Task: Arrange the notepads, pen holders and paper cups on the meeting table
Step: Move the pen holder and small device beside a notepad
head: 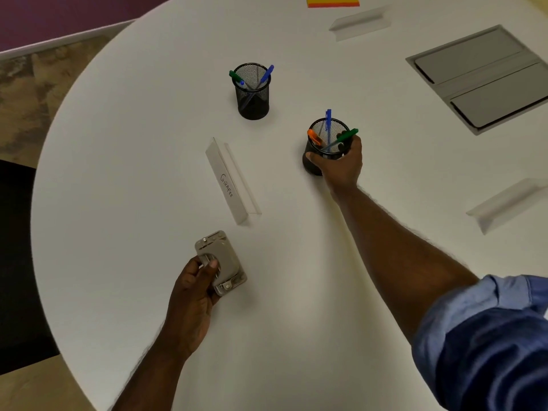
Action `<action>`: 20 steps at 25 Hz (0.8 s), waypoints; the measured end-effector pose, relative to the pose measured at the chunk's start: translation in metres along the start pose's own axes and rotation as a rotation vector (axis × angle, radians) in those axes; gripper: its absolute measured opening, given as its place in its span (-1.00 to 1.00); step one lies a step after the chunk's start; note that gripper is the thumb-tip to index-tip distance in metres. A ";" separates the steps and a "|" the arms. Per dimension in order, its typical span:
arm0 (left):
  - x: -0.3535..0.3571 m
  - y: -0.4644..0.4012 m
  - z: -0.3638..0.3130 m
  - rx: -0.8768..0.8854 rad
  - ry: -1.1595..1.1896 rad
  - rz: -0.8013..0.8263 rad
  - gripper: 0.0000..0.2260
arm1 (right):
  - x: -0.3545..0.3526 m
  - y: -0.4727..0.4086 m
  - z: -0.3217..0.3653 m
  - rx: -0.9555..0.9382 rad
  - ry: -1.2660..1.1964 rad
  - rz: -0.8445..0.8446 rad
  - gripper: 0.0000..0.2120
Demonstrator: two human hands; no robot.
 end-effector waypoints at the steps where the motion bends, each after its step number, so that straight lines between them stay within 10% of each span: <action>1: 0.002 0.002 0.001 -0.001 -0.002 -0.004 -0.75 | -0.004 0.008 0.002 -0.011 -0.018 -0.007 -0.27; 20: 0.133 0.135 0.045 -0.089 -0.134 0.153 -0.77 | -0.187 0.320 0.027 -0.089 -0.064 0.059 -0.25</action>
Point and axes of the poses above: each hand's wrist, its own y-axis away from the middle knuckle, its own x-axis out of the palm, z = x × y, the point moved 9 cm from there along -y, towards the middle knuckle, and after that the axes turned 13 degrees about z, right-handed, at the moved point
